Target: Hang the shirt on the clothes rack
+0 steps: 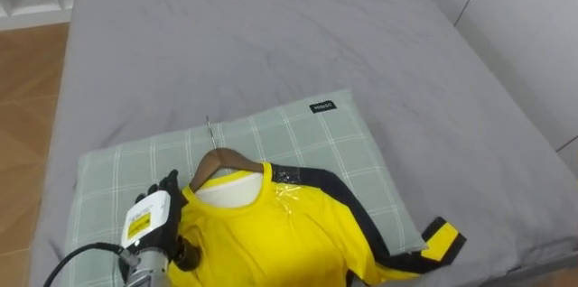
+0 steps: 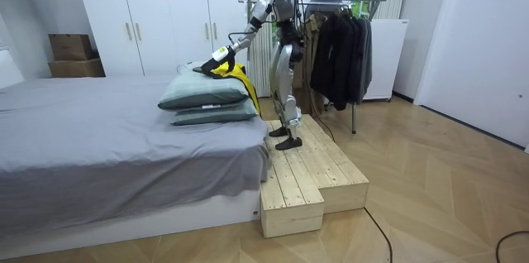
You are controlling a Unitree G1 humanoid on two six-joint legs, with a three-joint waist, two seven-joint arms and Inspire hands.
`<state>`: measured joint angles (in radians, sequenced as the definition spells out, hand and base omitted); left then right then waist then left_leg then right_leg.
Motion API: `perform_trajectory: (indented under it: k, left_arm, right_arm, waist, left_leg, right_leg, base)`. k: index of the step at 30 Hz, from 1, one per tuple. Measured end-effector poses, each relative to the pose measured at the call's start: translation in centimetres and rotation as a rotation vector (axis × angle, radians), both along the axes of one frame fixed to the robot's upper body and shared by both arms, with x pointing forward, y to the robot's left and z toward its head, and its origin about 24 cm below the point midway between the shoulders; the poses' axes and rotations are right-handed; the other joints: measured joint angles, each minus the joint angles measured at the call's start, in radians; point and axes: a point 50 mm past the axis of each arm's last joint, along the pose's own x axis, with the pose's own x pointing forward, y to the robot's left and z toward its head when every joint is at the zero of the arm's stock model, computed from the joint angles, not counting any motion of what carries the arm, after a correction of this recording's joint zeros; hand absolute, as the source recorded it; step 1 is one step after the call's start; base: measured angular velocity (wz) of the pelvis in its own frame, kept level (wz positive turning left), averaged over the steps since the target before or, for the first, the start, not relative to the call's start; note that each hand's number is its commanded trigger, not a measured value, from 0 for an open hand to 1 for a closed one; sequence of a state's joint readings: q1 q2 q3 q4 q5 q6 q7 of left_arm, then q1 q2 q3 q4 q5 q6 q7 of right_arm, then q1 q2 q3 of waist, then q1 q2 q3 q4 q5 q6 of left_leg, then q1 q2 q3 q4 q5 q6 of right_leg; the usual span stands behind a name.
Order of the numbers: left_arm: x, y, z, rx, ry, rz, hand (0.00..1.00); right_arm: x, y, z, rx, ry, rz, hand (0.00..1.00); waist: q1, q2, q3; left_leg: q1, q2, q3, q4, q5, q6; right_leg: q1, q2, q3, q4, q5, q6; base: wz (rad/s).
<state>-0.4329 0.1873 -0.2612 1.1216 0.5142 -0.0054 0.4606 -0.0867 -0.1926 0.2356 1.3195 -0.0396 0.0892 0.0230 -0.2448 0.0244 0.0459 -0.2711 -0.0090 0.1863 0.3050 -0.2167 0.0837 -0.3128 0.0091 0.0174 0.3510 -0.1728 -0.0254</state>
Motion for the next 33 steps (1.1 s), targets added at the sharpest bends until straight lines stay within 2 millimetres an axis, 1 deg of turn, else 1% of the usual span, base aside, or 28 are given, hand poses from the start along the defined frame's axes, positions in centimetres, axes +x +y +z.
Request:
perform_trajectory:
  k: [5,11,17,25,31,33]
  left_arm:
    - [-0.1,0.0,-0.1,-0.009,0.009,0.003,0.00]
    - [-0.1,-0.3,-0.2,0.008,0.018,-0.028,0.00]
    - [-0.3,-0.2,-0.5,0.010,0.035,-0.025,0.00]
    - [-0.1,-0.2,-0.3,0.012,0.029,-0.025,0.00]
    - [0.8,0.4,0.6,0.026,-0.002,-0.025,0.00]
    - [1.3,0.5,1.2,0.022,-0.024,-0.023,0.00]
  right_arm:
    - [0.1,0.1,0.0,-0.002,-0.005,0.013,0.00]
    - [0.6,0.2,0.1,0.016,-0.035,-0.038,0.00]
    - [0.7,0.2,0.1,0.038,-0.059,-0.082,0.00]
    - [0.7,0.2,0.1,0.048,-0.068,-0.114,0.00]
    - [0.8,0.1,0.2,0.048,-0.077,-0.112,0.00]
    - [0.8,0.1,0.2,0.048,-0.077,-0.113,0.00]
  waist:
    - [0.000,0.003,-0.0002]
    - [-0.002,0.006,-0.0006]
    - [-0.003,0.006,-0.0007]
    - [-0.003,0.006,-0.0009]
    - [-0.001,0.004,-0.0015]
    - [-0.001,0.002,0.0000]
  left_leg:
    - [0.000,0.000,0.000,0.000,0.000,0.000]
    - [0.000,-0.001,0.003,0.000,0.002,0.002]
    - [-0.001,-0.001,0.003,-0.002,0.002,0.002]
    - [-0.020,-0.003,0.004,0.003,0.003,0.004]
    - [-0.061,-0.003,0.008,0.019,0.004,0.006]
    - [-0.071,-0.003,0.010,0.023,0.005,0.007]
  right_leg:
    - [-0.003,0.000,-0.001,0.011,0.000,0.000]
    - [-0.003,-0.002,-0.001,0.011,0.000,0.000]
    - [-0.006,-0.002,-0.002,0.011,0.000,0.000]
    - [-0.026,-0.005,-0.002,0.013,0.000,0.000]
    - [-0.074,-0.006,0.003,0.035,0.000,0.000]
    - [-0.090,-0.006,0.005,0.048,0.000,0.000]
  base:
    - [0.00]
    - [0.00]
    - [0.00]
    - [0.00]
    - [-0.02]
    - [0.00]
